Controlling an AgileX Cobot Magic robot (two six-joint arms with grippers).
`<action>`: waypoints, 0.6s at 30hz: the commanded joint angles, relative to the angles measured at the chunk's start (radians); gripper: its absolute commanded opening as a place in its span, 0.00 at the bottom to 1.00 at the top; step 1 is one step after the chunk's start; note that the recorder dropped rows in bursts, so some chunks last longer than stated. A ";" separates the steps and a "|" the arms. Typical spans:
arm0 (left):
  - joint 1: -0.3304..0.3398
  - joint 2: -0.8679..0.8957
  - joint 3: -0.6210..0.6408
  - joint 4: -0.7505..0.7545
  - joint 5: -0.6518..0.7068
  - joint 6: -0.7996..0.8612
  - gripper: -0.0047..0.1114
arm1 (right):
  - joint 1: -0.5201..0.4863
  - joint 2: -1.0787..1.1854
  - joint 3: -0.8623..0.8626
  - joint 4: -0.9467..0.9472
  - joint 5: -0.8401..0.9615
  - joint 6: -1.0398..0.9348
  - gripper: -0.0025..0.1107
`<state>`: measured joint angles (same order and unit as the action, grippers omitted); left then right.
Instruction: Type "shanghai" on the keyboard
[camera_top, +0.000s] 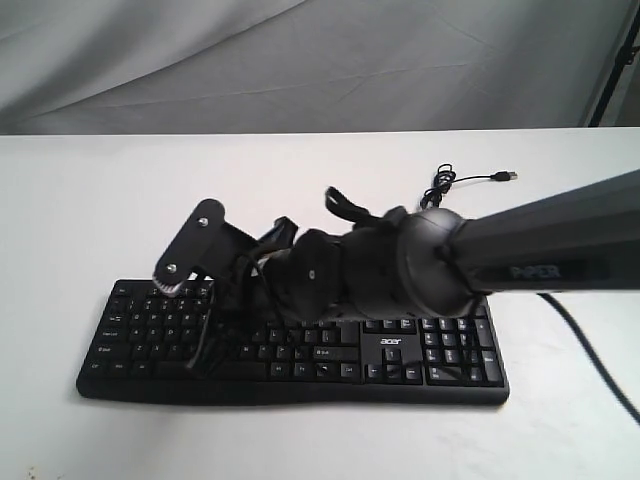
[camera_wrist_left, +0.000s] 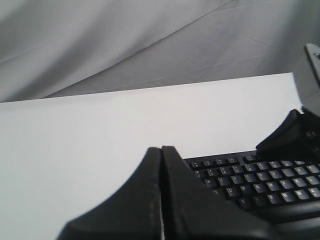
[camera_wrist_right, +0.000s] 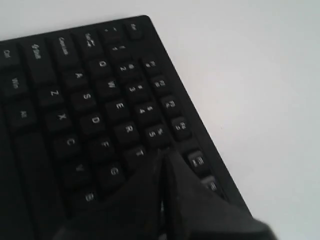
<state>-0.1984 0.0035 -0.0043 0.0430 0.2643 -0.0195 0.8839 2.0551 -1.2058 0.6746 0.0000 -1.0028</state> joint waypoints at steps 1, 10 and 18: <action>-0.004 -0.003 0.004 0.001 -0.005 -0.003 0.04 | -0.014 -0.063 0.103 0.042 -0.098 0.017 0.02; -0.004 -0.003 0.004 0.001 -0.005 -0.003 0.04 | -0.067 -0.023 0.099 0.042 -0.029 0.022 0.02; -0.004 -0.003 0.004 0.001 -0.005 -0.003 0.04 | -0.065 0.007 0.099 0.014 -0.024 0.013 0.02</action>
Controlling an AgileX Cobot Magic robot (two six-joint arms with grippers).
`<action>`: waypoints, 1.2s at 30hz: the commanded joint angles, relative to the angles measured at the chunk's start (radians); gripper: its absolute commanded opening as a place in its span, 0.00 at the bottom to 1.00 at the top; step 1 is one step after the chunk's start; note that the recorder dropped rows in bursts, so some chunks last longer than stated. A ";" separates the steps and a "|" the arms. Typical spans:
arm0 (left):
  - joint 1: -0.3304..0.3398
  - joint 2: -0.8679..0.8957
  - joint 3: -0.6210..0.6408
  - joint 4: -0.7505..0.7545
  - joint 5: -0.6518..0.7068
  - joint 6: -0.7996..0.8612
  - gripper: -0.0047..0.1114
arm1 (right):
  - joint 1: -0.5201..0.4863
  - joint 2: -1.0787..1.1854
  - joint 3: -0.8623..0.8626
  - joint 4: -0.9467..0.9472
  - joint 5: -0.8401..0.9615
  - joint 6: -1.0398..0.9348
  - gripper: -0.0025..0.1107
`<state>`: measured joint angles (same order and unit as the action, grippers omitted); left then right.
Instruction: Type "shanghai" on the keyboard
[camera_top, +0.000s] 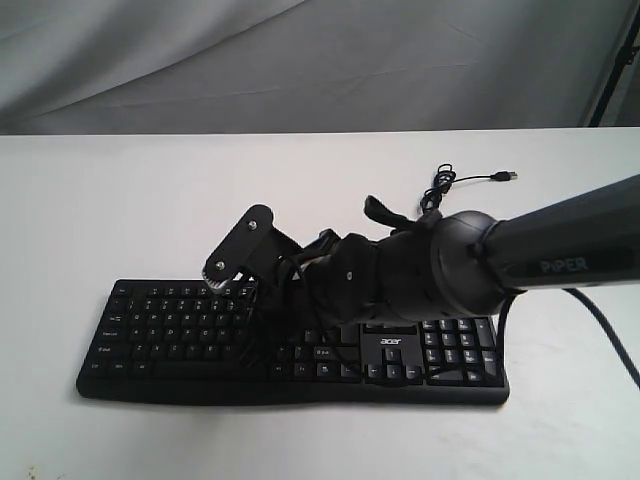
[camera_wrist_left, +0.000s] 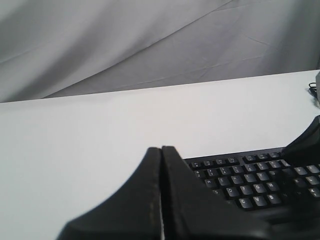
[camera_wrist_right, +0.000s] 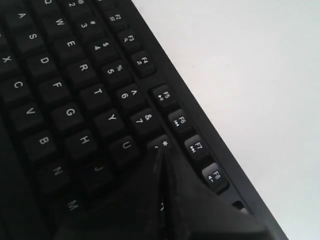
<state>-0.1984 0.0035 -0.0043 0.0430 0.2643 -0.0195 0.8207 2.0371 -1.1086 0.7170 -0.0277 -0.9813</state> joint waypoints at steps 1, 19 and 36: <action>-0.004 -0.003 0.004 0.001 -0.005 -0.003 0.04 | -0.002 0.027 0.002 -0.035 0.001 -0.009 0.02; -0.004 -0.003 0.004 0.001 -0.005 -0.003 0.04 | -0.002 0.061 0.002 -0.063 -0.041 -0.035 0.02; -0.004 -0.003 0.004 0.001 -0.005 -0.003 0.04 | 0.039 -0.399 0.216 -0.126 -0.019 -0.028 0.02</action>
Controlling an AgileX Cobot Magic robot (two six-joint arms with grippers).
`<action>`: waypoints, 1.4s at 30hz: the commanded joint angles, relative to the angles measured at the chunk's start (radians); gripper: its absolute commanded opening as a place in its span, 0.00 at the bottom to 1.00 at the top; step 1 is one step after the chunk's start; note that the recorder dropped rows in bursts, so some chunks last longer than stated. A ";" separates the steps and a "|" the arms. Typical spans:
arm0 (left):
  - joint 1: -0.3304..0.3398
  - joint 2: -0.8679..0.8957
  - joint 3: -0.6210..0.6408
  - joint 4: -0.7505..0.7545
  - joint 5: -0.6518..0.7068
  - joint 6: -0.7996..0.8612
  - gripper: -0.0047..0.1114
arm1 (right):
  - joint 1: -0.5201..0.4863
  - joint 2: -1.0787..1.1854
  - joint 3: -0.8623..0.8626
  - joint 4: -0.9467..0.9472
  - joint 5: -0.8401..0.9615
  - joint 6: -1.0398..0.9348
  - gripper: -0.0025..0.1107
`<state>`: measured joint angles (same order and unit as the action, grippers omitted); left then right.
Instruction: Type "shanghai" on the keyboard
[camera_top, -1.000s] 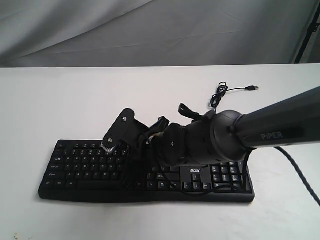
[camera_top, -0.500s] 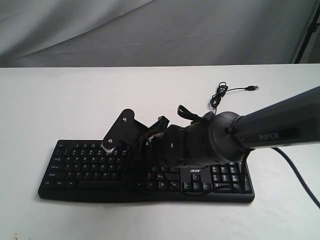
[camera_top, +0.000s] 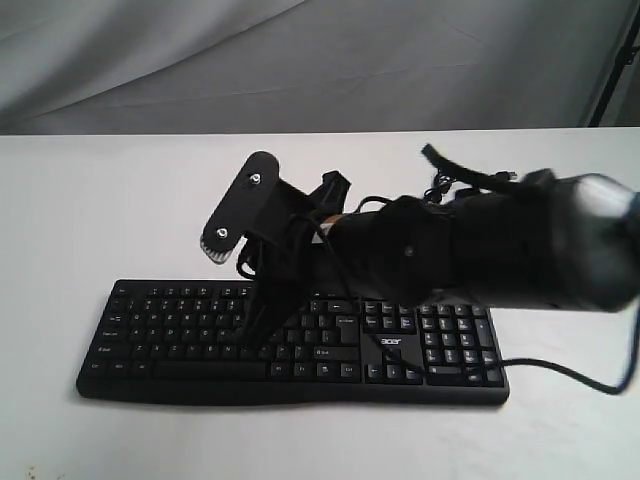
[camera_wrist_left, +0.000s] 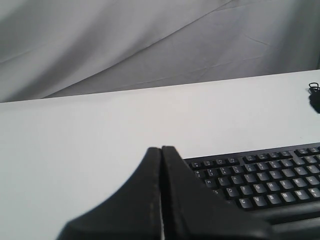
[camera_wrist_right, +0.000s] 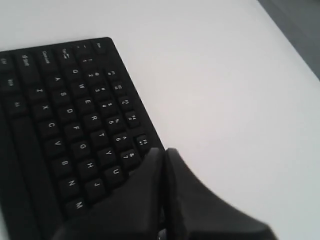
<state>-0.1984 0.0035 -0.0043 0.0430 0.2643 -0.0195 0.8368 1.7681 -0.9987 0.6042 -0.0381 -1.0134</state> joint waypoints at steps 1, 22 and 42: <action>-0.004 -0.003 0.004 0.001 -0.005 -0.003 0.04 | 0.031 -0.175 0.150 -0.013 -0.011 0.011 0.02; -0.004 -0.003 0.004 0.001 -0.005 -0.003 0.04 | 0.073 -0.592 0.653 0.019 -0.213 0.075 0.02; -0.004 -0.003 0.004 0.001 -0.005 -0.003 0.04 | -0.189 -1.253 0.653 0.045 0.150 0.088 0.02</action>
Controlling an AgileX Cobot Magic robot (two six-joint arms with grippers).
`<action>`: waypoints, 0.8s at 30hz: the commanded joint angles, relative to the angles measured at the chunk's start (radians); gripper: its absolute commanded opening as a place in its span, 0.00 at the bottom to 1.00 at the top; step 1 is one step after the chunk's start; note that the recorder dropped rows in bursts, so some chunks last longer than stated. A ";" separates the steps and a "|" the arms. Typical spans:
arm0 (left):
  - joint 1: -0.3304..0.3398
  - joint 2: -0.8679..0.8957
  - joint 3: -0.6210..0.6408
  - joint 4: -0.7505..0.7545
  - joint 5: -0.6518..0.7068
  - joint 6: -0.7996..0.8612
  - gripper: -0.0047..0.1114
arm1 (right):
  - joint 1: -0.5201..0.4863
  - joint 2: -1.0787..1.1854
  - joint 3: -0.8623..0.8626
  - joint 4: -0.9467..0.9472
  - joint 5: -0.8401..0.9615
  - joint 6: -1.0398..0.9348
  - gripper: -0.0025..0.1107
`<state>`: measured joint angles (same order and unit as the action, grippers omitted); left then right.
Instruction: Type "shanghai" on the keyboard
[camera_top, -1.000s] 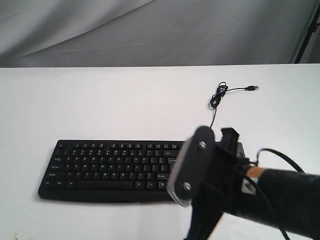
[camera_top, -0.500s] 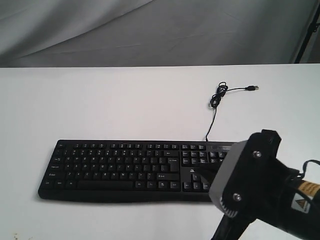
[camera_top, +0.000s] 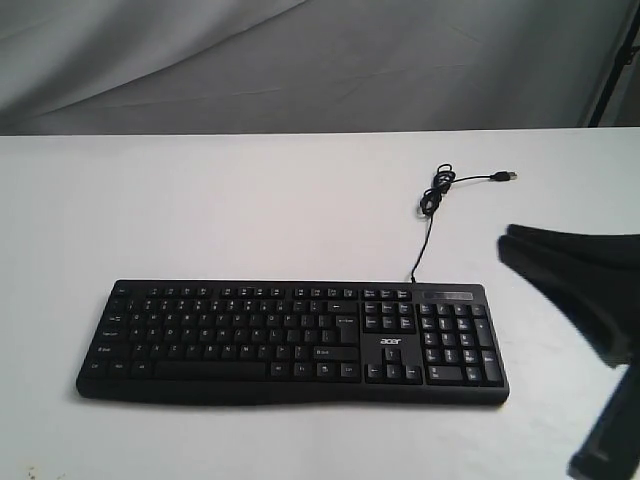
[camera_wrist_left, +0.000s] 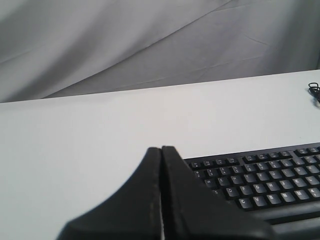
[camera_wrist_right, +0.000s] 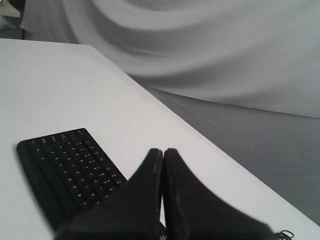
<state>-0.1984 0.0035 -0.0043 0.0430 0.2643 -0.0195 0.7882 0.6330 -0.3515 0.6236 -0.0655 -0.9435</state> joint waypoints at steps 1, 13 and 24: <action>-0.004 -0.003 0.004 0.001 -0.005 -0.003 0.04 | -0.196 -0.156 0.006 0.052 0.211 0.018 0.02; -0.004 -0.003 0.004 0.001 -0.005 -0.003 0.04 | -0.472 -0.369 0.006 0.564 0.354 0.003 0.02; -0.004 -0.003 0.004 0.001 -0.005 -0.003 0.04 | -0.521 -0.414 0.121 0.243 0.394 0.338 0.02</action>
<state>-0.1984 0.0035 -0.0043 0.0430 0.2643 -0.0195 0.2918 0.2604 -0.2596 1.0805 0.3376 -0.8176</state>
